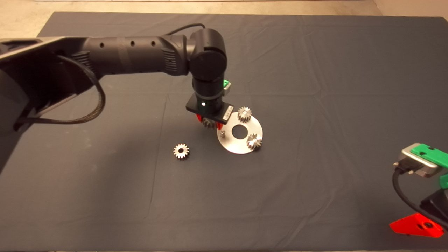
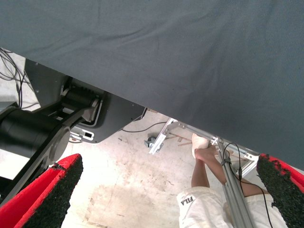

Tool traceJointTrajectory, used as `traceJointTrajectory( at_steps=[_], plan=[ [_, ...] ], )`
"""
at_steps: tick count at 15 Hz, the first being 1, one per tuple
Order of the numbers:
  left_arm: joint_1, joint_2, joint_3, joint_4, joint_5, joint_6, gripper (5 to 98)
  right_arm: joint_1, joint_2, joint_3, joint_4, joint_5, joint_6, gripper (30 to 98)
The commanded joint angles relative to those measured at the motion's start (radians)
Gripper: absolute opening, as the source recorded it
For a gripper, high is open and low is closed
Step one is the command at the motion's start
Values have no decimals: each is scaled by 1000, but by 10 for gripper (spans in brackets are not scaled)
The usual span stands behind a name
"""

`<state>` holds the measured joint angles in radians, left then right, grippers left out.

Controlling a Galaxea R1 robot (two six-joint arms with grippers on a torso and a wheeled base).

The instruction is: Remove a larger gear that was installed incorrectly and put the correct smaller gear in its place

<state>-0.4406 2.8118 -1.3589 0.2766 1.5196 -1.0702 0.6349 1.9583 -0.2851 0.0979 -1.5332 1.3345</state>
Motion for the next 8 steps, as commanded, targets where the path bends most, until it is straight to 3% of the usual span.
traceJointTrajectory(
  at_steps=[1, 5, 7, 8],
  plan=[
    [-20, -47, -115, 33, 120, 127, 454, 16, -5, 5, 34, -54, -1, 968],
    [28, -51, -164, 80, 111, 184, 454, 16, -5, 5, 34, -54, -1, 968],
    [37, -53, -169, 106, 83, 184, 454, 16, -5, 5, 34, -54, -1, 968],
    [44, -59, -169, 108, 57, 184, 454, 16, -5, 5, 34, -54, -1, 968]
  ],
)
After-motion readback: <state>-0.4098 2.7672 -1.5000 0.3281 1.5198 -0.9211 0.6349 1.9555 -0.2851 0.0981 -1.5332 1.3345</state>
